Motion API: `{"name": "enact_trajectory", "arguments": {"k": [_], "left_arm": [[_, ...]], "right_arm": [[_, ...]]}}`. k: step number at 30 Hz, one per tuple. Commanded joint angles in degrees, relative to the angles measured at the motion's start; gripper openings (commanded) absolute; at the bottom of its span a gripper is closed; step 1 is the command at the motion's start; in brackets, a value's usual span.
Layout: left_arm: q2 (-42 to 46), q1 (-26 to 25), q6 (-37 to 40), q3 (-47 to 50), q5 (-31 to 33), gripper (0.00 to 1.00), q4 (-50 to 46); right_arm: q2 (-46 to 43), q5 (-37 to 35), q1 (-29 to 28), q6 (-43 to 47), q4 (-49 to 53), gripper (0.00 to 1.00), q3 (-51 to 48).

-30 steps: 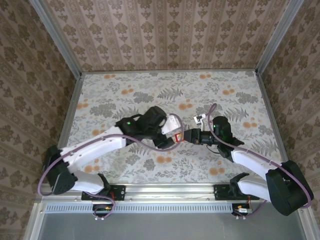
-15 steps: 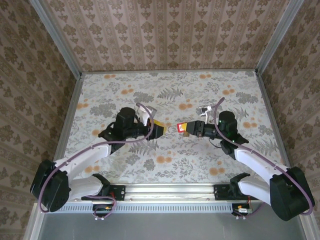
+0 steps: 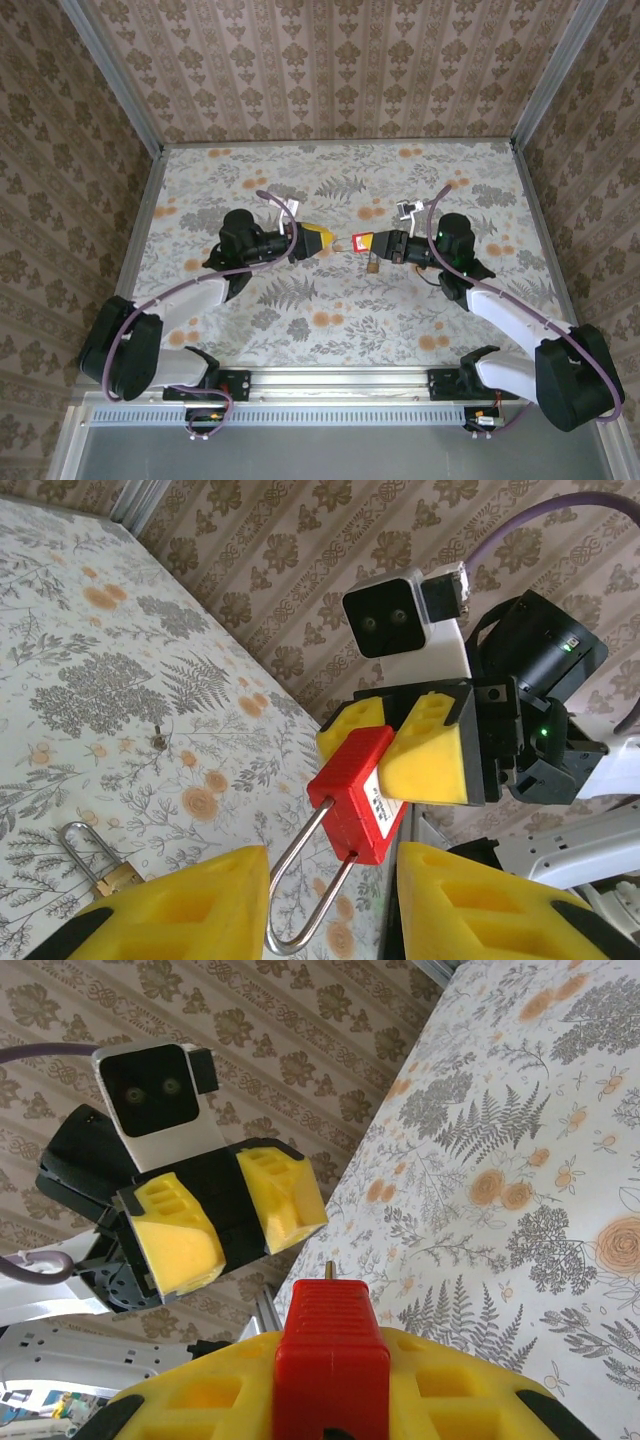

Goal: Unlock with the key

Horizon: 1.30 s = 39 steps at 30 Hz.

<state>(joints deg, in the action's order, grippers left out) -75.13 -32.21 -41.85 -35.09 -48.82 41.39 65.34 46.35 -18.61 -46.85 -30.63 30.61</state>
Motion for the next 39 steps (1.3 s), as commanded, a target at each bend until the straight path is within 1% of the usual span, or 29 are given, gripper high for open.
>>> {"name": "enact_trajectory", "arguments": {"k": [1,5,8,10,12,16,18,23,27,32,34,39], "left_arm": [[0.66,-0.23,0.69,-0.49,-1.61,0.38,1.10],[0.17,-0.31,1.34,-1.09,-1.83,0.39,0.36],[-0.93,-0.55,0.64,-1.03,-2.07,0.39,1.93],[-0.82,-0.57,2.50,-1.38,-1.89,0.39,-0.54],[-0.08,-0.66,4.82,-1.38,-0.42,0.39,-3.53],[-0.78,-1.26,4.66,-2.24,-1.50,0.39,-3.42],[-1.69,-1.77,4.42,-2.44,-1.50,0.39,-2.69],[-4.51,-2.51,0.95,-2.44,-2.58,0.37,3.28],[-5.08,-2.51,0.64,-2.53,-2.64,0.26,4.27],[-4.41,-1.96,0.55,-2.25,-2.09,0.08,4.79],[-4.41,-1.81,-0.65,-2.25,-2.33,0.01,6.43],[-3.77,-1.37,-0.31,-1.95,-2.04,0.00,5.81]], "right_arm": [[-0.63,0.74,0.19,-0.08,-2.44,0.12,2.51],[-0.75,0.59,0.26,-0.07,-2.32,0.12,2.61],[-0.49,0.67,0.26,-0.76,-3.43,0.11,2.61],[-0.30,0.67,0.17,-1.02,-3.81,0.11,2.74],[-0.17,0.85,0.23,-1.29,-3.99,0.11,2.96],[0.03,0.93,0.20,-1.39,-4.21,0.11,3.14],[0.34,0.92,0.24,-2.05,-5.39,0.11,2.91],[1.19,1.03,0.24,-3.37,-7.59,0.10,2.44],[0.93,1.03,0.17,-3.29,-7.21,0.10,2.38],[0.81,0.86,0.16,-3.06,-7.05,0.10,1.84],[0.76,0.77,0.24,-2.96,-7.16,0.10,1.58],[-0.79,0.06,0.37,-1.27,-5.05,0.09,1.29]]}}
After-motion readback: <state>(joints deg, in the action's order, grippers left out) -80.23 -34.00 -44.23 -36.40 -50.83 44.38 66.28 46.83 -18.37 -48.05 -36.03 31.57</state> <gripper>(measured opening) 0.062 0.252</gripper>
